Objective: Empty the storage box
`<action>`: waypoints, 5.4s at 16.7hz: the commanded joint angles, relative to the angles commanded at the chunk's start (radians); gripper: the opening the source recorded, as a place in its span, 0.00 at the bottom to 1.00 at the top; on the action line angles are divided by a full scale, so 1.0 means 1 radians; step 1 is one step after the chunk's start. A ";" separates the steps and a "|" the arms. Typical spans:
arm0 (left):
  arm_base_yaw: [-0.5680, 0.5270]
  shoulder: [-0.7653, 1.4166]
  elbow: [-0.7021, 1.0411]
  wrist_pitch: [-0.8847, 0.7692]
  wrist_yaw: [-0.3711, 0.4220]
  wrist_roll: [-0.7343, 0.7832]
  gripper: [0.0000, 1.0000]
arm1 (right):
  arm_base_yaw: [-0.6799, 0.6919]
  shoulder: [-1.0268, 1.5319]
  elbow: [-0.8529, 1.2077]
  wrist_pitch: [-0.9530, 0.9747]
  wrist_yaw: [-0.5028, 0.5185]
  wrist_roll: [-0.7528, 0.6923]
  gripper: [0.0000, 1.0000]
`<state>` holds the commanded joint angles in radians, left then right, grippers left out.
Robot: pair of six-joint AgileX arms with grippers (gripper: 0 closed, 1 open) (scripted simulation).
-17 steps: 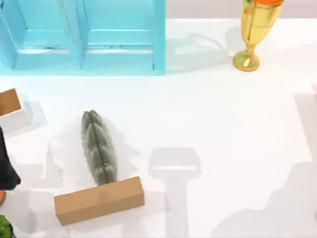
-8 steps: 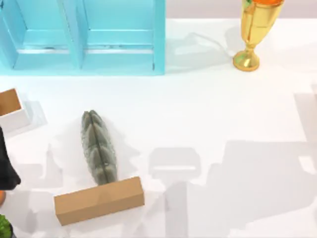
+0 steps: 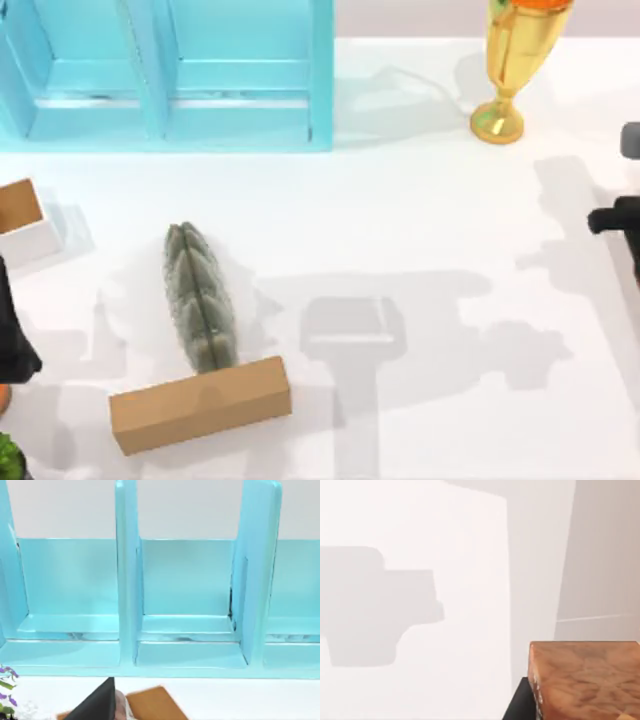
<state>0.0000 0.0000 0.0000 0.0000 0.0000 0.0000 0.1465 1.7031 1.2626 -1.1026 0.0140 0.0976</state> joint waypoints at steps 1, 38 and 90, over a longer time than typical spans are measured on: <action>0.000 0.000 0.000 0.000 0.000 0.000 1.00 | 0.040 0.002 -0.019 0.020 -0.001 0.044 0.00; 0.000 0.000 0.000 0.000 0.000 0.000 1.00 | 0.183 0.091 -0.252 0.316 -0.011 0.248 0.83; 0.000 0.000 0.000 0.000 0.000 0.000 1.00 | -0.594 0.319 0.558 -0.266 -0.019 -0.503 1.00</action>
<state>0.0000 0.0000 0.0000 0.0000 0.0000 0.0000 -0.4478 2.0225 1.8203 -1.3686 -0.0053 -0.4055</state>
